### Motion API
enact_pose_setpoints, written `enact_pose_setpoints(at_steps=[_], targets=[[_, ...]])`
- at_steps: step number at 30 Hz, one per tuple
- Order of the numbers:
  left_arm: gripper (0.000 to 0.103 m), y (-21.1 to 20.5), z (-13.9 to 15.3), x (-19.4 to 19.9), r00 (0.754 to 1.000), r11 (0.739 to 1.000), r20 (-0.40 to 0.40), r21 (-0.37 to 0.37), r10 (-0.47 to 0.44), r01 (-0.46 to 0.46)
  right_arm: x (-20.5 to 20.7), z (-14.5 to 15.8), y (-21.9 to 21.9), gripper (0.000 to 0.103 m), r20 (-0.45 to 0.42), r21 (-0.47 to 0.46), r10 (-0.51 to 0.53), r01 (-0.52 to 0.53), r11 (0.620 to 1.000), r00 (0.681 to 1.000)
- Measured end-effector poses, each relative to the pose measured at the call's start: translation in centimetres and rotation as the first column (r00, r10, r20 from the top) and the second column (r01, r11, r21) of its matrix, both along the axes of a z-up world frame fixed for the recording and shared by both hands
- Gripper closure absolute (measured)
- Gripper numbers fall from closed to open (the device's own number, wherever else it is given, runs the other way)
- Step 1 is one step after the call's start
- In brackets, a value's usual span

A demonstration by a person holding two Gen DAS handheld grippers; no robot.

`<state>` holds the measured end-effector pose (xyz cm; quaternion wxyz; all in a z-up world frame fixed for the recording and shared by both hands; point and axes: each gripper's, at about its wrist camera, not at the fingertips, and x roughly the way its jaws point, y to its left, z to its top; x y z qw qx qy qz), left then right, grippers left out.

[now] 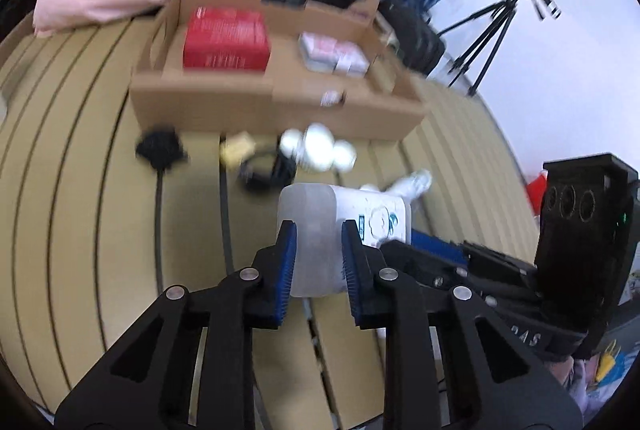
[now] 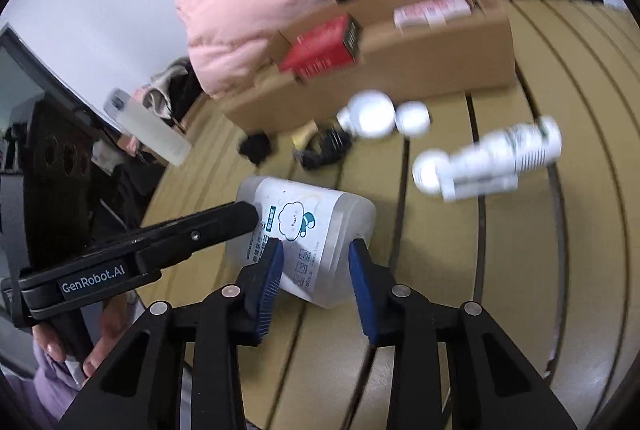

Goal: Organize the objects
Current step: 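Set the white bottle in the cardboard tray with the right tool, release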

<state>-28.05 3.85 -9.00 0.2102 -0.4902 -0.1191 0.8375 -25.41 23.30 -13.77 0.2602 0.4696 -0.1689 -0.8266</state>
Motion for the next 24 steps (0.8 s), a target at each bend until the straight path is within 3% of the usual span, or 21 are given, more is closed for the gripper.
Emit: enact_pose_setpoints(at_steps=[5,9,14,17,20,22,23,24], targets=[[0.084,-2.4,3.3,-7.5,0.999,0.998,0.036,0.068,0.012,-0.014,-5.3,6.1,-1.3,0.067,-0.084,0.011,0.008,-0.007,1.000,0.996],[0.084,-3.2,3.1,-12.5,0.997,0.998,0.057,-0.002,0.056,-0.056,-11.9,8.2,-3.9,0.067,-0.071,0.026,0.029,-0.027,0.999,0.997],[0.084,-4.6,-0.1,-16.6,0.986,0.990,0.121,-0.099,0.111,-0.100,-17.9,5.8,-7.1,0.067,0.019,0.053,0.036,-0.037,0.998,0.999],[0.083,-6.0,-2.5,-17.5,0.970,0.960,0.135,-0.224,0.202,-0.169,-19.9,3.4,-8.9,0.067,0.077,0.057,0.045,-0.049,0.997,0.996],[0.074,-7.4,-3.0,-16.3,0.970,0.966,0.122,-0.180,0.210,-0.186,-20.8,1.0,-10.8,0.065,0.141,0.004,0.101,-0.103,0.995,0.985],[0.070,-7.6,-2.2,-15.2,0.977,0.970,0.102,-0.179,0.186,-0.166,-20.6,0.3,-11.7,0.053,0.141,0.081,0.124,-0.137,0.987,0.982],[0.053,-7.5,-1.5,-14.4,0.980,0.965,0.080,-0.205,0.185,-0.165,-20.3,0.5,-11.7,0.032,0.123,0.117,0.122,-0.136,0.984,0.985],[0.046,-7.3,-0.7,-13.6,0.982,0.955,0.040,-0.241,0.187,-0.172,-19.8,0.9,-11.4,0.013,0.089,0.151,0.115,-0.127,0.980,0.989]])
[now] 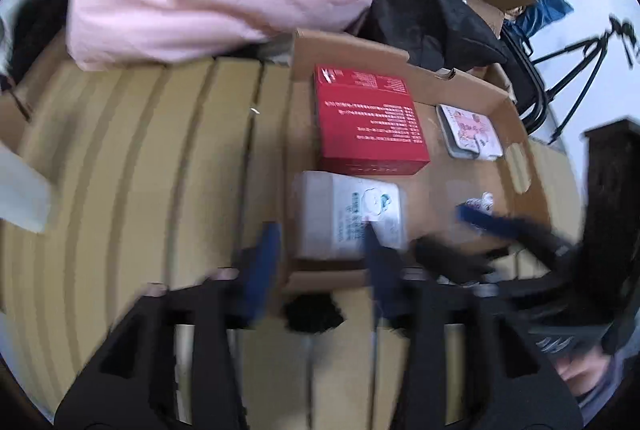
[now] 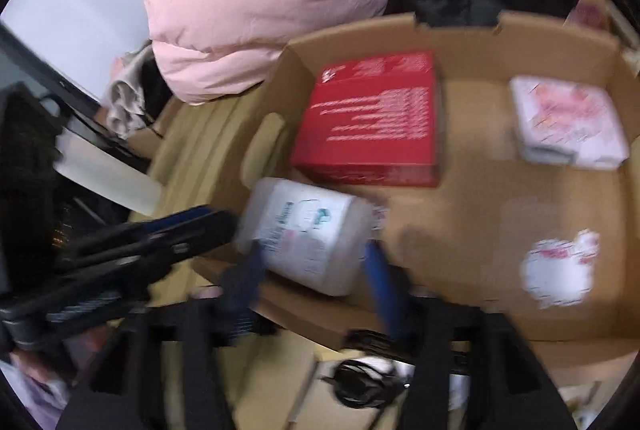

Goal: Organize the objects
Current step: 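Set the white bottle in the cardboard tray with the right tool, release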

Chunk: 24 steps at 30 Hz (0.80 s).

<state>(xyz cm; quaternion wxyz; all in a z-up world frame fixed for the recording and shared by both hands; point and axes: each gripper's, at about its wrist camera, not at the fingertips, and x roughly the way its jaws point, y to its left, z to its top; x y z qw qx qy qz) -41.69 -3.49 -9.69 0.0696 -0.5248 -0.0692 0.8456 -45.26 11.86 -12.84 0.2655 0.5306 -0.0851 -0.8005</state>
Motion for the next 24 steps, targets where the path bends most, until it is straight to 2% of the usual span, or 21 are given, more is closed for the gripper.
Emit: enact_pose_setpoints(at_steps=[2,4,5,7,9,12,14,17,20,24], targets=[[0.035,0.2,2.2,2.2,0.995,0.998,-0.094,-0.064,-0.020,0.014,0.8,1.2,1.0,0.010,-0.057,0.018,-0.006,0.007,1.000,0.998],[0.025,0.0,4.2,4.6,0.985,0.995,-0.170,-0.100,-0.027,0.009,2.0,3.1,2.5,0.010,-0.137,0.098,-0.027,0.041,0.994,0.990],[0.018,-0.4,5.0,5.6,0.980,0.995,-0.199,-0.100,-0.015,-0.006,3.0,4.1,3.5,0.010,-0.181,0.136,-0.036,0.062,0.989,0.983],[0.012,-1.3,6.5,8.0,0.971,0.995,-0.239,-0.090,0.015,-0.037,4.6,5.5,5.4,0.010,-0.225,0.180,-0.047,0.089,0.980,0.973],[0.011,-1.8,7.4,10.5,0.969,0.995,-0.246,-0.084,0.030,-0.052,6.4,6.5,7.6,0.001,-0.250,0.218,-0.064,0.121,0.968,0.966],[0.008,-1.8,8.1,14.8,0.965,0.991,-0.258,-0.112,0.042,-0.074,10.9,7.6,10.6,0.000,-0.266,0.256,-0.095,0.165,0.952,0.959],[0.004,-1.4,8.2,17.9,0.965,0.991,-0.258,-0.104,0.052,-0.081,14.3,8.0,11.9,0.000,-0.268,0.262,-0.096,0.168,0.950,0.959],[0.000,-0.4,7.9,22.9,0.964,0.992,-0.259,-0.090,0.064,-0.090,18.9,8.2,12.6,0.000,-0.273,0.268,-0.091,0.166,0.949,0.958],[0.000,1.0,7.4,27.7,0.961,0.992,-0.269,-0.095,0.056,-0.084,24.3,8.0,12.9,0.000,-0.258,0.261,-0.087,0.156,0.953,0.962],[0.000,2.5,7.1,31.6,0.965,0.995,-0.259,-0.088,0.029,-0.054,29.6,8.2,12.5,0.000,-0.245,0.231,-0.091,0.149,0.961,0.965]])
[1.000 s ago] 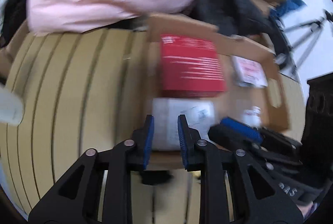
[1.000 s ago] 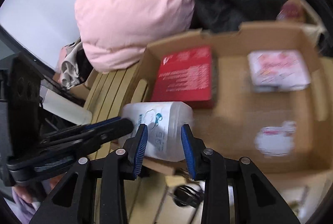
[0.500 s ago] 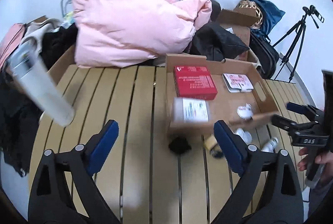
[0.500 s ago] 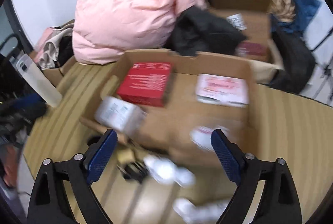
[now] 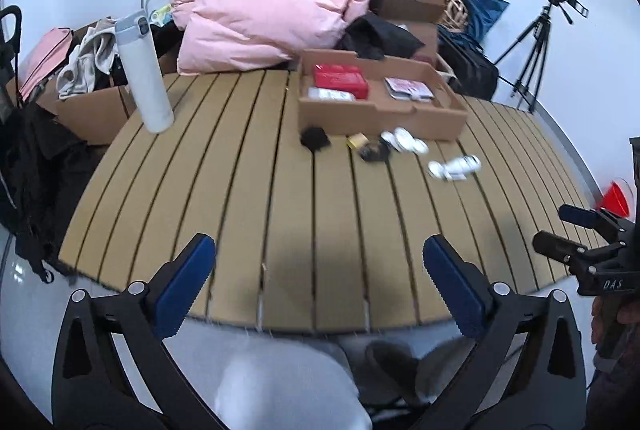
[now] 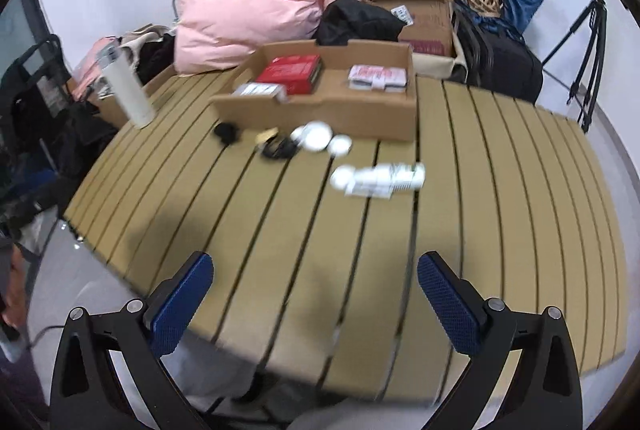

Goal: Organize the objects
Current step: 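Set the white bottle in the cardboard tray with the right tool, release, then grasp the black cable with the right tool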

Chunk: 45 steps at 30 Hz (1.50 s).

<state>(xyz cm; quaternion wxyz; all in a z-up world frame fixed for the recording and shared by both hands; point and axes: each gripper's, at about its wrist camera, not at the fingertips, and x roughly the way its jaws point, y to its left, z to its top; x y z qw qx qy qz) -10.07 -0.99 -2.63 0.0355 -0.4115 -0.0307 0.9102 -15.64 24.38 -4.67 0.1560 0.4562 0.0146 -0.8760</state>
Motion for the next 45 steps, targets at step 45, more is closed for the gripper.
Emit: enact_pose_setpoints(at_steps=[45], targets=[[0.039,-0.6,-13.8,-26.0,0.970,0.972,0.078,-0.040,-0.230,0.233,-16.9,-10.2,-9.1,0.030,0.022,-0.093,0.050,-0.047,0.994,0.999]])
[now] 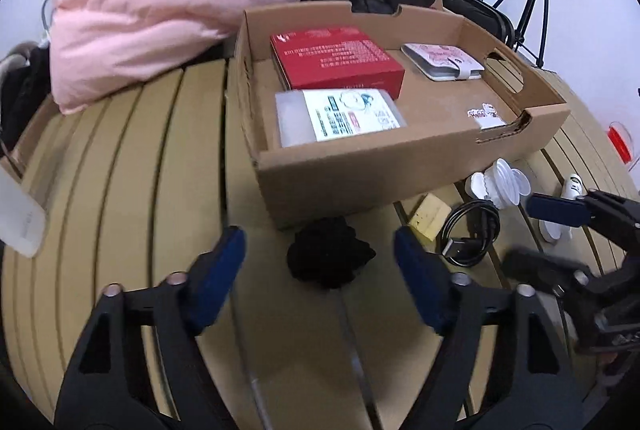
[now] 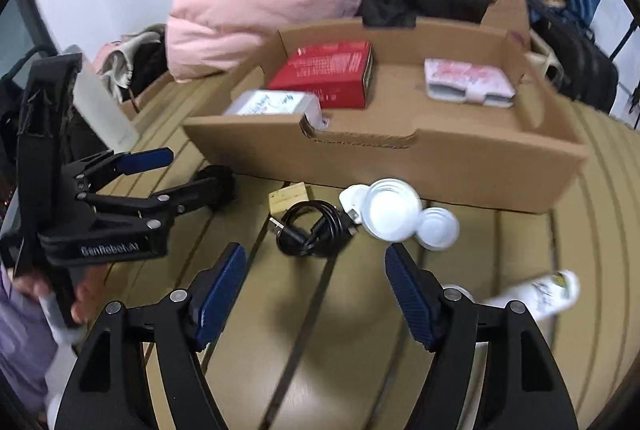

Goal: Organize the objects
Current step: 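Grasp the black cable with the right tool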

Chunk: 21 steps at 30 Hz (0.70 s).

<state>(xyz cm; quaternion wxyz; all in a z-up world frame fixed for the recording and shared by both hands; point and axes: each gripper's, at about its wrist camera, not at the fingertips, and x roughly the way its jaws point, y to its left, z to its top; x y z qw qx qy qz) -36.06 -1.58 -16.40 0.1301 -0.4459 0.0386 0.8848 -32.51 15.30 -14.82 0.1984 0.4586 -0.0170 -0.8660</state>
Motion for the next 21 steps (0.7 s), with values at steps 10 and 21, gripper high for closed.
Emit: enact_pose_setpoints(at_steps=[10,21], targets=[[0.069,-0.5,0.1,0.9,0.999,0.997,-0.017,0.067,0.049,-0.047,-1.8,-2.1,0.1,0.077,-0.008,-0.011,-0.106,0.106,0.994,0.994],[0.069,-2.8,10.9,11.8,0.983,0.990,-0.138,0.083,0.123,-0.112,4.9,3.1,2.4,0.081,-0.044,-0.023,-0.074,0.073,0.997,0.996]])
